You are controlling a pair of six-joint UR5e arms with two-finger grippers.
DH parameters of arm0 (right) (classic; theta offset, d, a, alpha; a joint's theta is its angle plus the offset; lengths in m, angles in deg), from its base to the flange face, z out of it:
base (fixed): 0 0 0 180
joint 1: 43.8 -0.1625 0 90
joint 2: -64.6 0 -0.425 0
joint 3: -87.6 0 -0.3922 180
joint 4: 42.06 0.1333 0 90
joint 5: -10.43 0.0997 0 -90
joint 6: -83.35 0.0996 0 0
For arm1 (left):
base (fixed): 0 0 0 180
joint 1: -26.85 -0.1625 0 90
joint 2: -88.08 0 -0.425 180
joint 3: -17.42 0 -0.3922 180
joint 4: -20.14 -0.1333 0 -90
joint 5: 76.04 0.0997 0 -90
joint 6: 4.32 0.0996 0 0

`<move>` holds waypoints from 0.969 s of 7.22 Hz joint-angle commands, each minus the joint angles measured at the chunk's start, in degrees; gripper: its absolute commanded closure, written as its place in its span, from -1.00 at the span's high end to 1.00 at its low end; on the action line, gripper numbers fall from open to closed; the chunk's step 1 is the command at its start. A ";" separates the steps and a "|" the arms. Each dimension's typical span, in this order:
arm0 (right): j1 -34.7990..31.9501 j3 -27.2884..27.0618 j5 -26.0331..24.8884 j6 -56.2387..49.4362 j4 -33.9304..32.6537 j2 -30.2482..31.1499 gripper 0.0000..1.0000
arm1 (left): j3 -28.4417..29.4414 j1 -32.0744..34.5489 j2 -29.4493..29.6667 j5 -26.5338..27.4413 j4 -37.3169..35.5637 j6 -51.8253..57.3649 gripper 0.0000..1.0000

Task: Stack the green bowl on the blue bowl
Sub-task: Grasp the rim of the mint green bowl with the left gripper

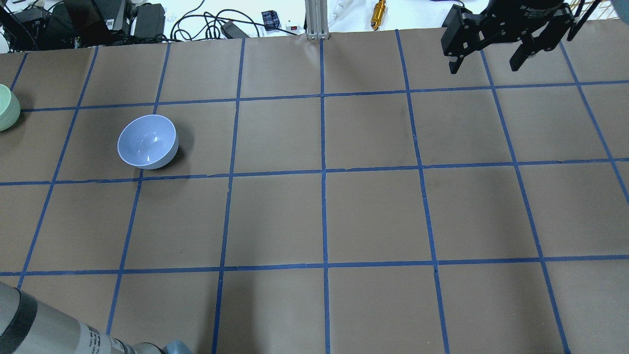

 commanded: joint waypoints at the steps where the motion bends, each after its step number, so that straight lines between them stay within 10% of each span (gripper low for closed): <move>1: 0.00 0.00 -0.01 0.00 0.00 -0.07 1.00 | 10.13 -3.88 11.19 -0.74 -2.57 16.90 1.00; 7: 0.00 0.00 0.08 0.00 0.00 -0.07 1.00 | 26.79 -7.83 31.96 -5.48 -7.40 41.21 0.97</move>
